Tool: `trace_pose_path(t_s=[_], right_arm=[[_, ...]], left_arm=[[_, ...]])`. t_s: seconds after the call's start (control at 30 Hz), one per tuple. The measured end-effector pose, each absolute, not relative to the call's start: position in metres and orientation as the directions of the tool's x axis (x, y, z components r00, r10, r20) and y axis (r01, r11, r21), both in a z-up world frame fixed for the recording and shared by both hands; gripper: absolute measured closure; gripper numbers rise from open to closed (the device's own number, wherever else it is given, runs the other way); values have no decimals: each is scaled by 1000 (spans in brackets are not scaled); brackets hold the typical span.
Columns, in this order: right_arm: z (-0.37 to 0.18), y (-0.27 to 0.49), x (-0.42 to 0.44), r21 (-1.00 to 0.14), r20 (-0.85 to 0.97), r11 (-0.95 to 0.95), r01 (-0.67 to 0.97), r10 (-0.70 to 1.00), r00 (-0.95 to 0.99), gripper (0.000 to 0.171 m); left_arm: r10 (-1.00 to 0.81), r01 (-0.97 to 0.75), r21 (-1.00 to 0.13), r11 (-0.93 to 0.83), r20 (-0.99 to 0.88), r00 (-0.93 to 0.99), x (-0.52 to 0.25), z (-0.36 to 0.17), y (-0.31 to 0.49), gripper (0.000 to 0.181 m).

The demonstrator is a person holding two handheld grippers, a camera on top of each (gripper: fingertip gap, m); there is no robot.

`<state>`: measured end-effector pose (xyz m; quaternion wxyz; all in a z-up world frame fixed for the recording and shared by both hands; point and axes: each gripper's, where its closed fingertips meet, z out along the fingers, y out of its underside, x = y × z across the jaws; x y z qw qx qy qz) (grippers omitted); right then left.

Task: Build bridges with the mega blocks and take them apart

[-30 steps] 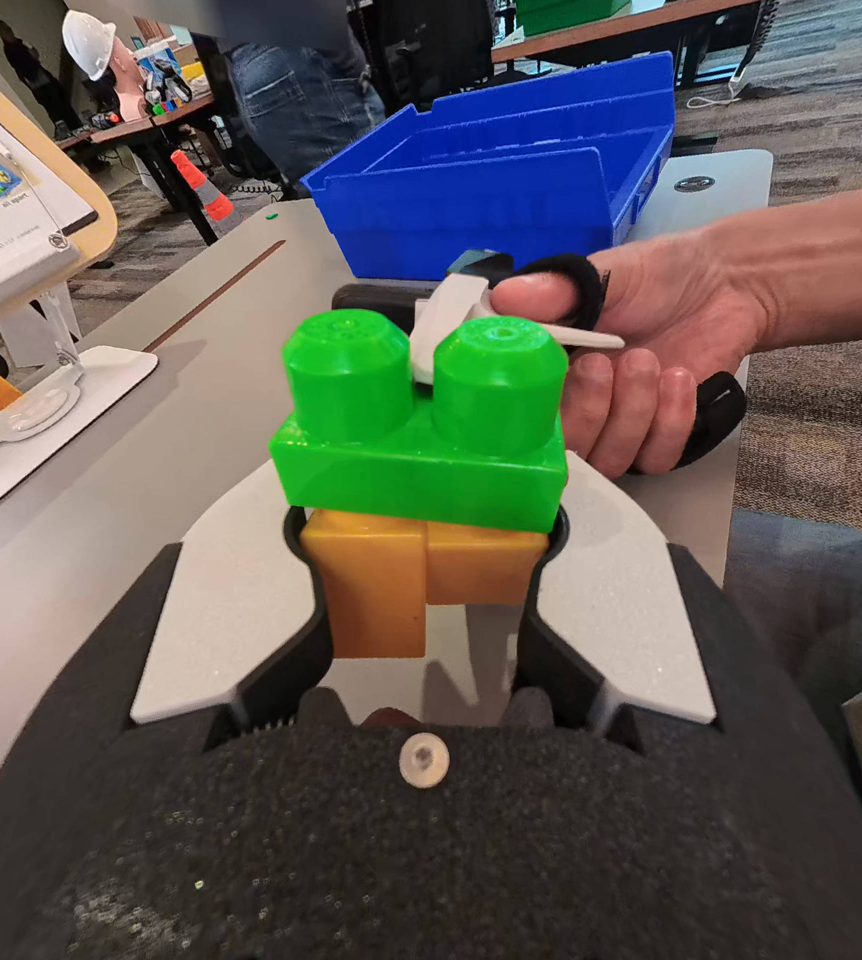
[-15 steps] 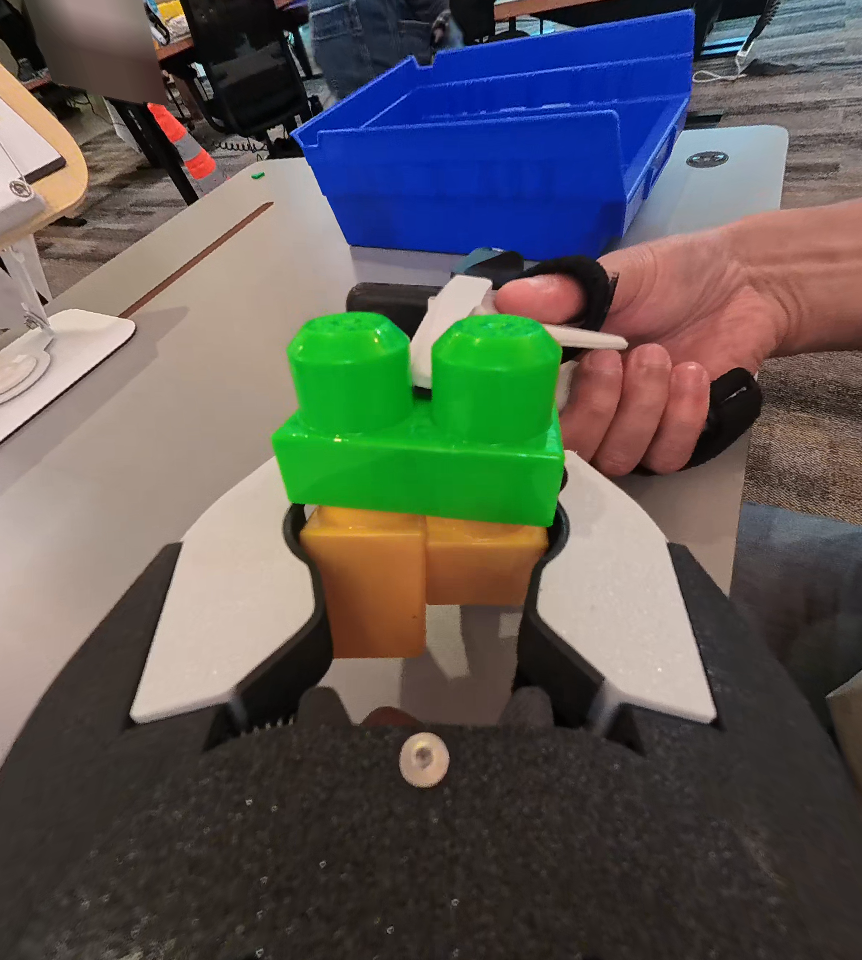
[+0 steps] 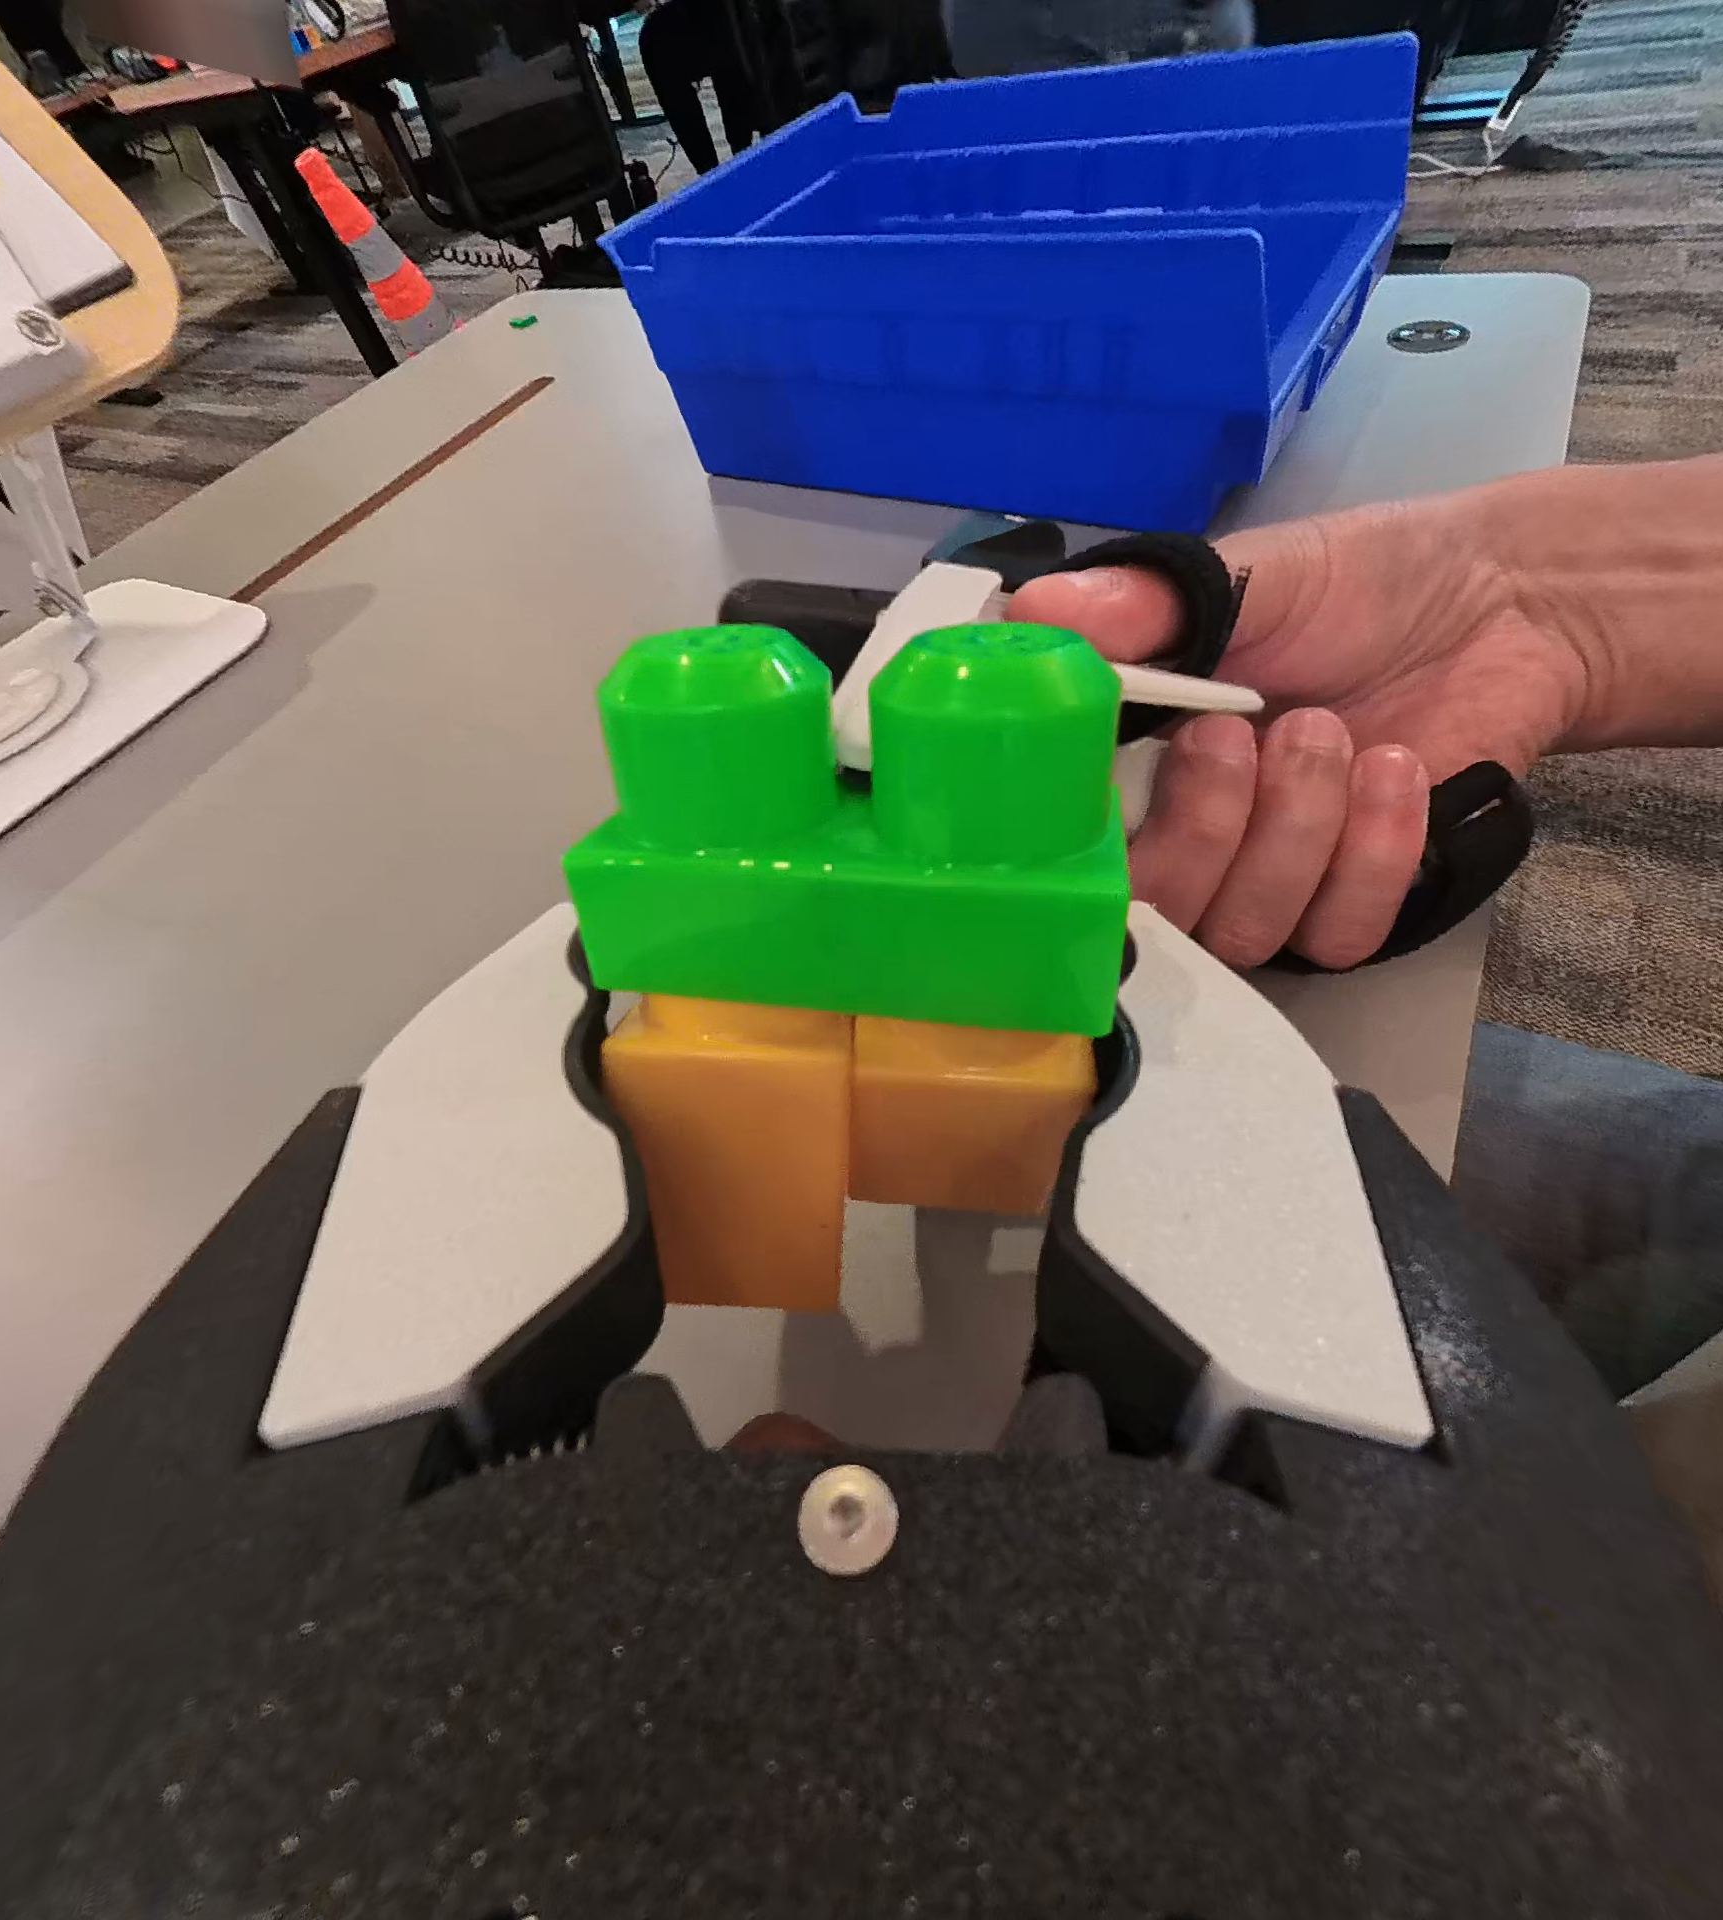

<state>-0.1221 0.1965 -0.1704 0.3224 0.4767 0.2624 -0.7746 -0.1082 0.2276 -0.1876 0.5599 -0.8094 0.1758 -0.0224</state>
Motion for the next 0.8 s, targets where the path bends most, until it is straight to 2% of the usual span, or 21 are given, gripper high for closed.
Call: trace_pose_path(t_s=[0.8], right_arm=[[-172, 201, -125, -83, -910, -669, 738, -251, -329, 109]], left_arm=[[-292, -241, -909, -340, -142, 946, -117, -191, 224, 91]])
